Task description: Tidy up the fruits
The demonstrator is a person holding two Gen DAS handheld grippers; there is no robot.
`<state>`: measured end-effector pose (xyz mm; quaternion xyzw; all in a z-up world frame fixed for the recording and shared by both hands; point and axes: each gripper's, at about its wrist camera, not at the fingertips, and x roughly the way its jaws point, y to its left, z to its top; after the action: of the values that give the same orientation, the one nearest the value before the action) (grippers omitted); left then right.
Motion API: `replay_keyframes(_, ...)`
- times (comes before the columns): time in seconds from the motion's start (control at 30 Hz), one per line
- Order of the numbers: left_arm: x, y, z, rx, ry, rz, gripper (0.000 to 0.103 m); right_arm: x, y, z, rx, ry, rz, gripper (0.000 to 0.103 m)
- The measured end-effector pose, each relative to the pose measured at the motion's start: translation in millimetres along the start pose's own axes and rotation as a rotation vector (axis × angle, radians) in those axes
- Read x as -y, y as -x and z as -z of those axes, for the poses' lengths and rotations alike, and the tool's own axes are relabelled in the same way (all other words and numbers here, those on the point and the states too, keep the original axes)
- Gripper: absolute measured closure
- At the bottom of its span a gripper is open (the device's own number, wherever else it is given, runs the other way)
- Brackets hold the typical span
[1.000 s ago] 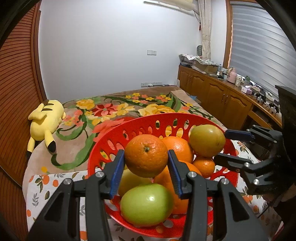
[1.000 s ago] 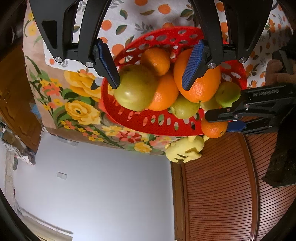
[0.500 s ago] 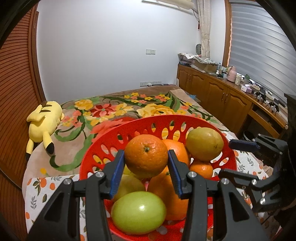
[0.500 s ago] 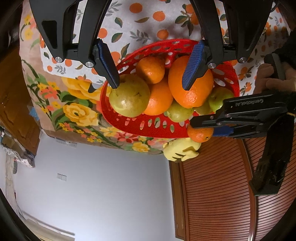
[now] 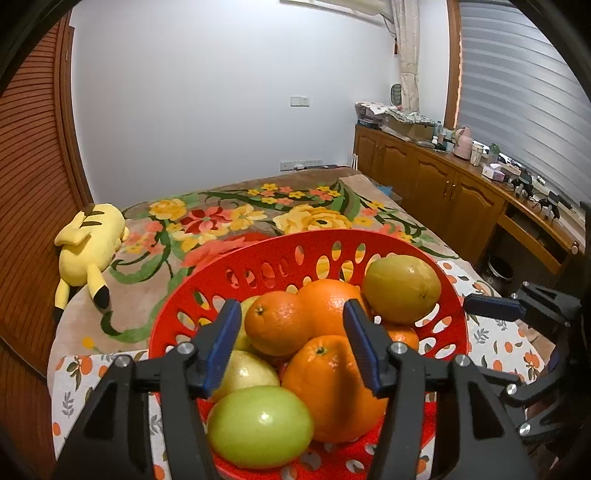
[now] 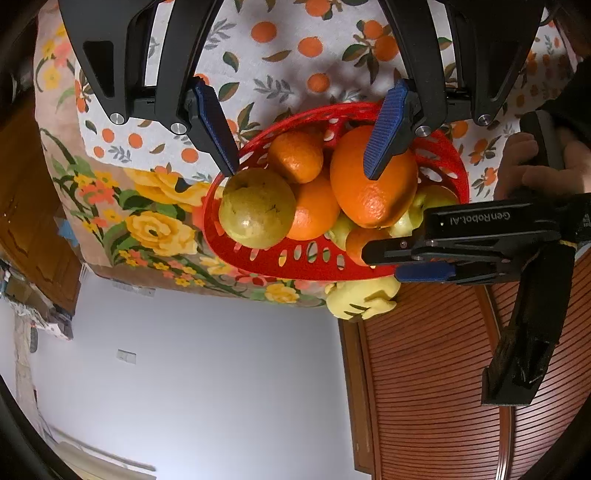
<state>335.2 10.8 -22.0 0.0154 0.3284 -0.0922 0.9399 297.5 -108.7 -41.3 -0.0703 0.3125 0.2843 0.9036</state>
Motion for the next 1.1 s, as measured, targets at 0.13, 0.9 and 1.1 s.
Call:
replay_keyframes(0.13, 2, 11, 5, 0.011, 0.004, 0.002, 0.043, -3, 5, 4, 0.007, -0.009, 0.009, 0.031)
replay_keyframes(0.9, 34, 115, 60, 0.085, -0.003, 0.011, 0.042, -27, 68, 38, 0.072, -0.063, 0.066, 0.031)
replay_keyframes(1.1, 41, 143, 69, 0.114, 0.000, 0.014, 0.039, -34, 95, 43, 0.110, -0.065, 0.082, 0.031)
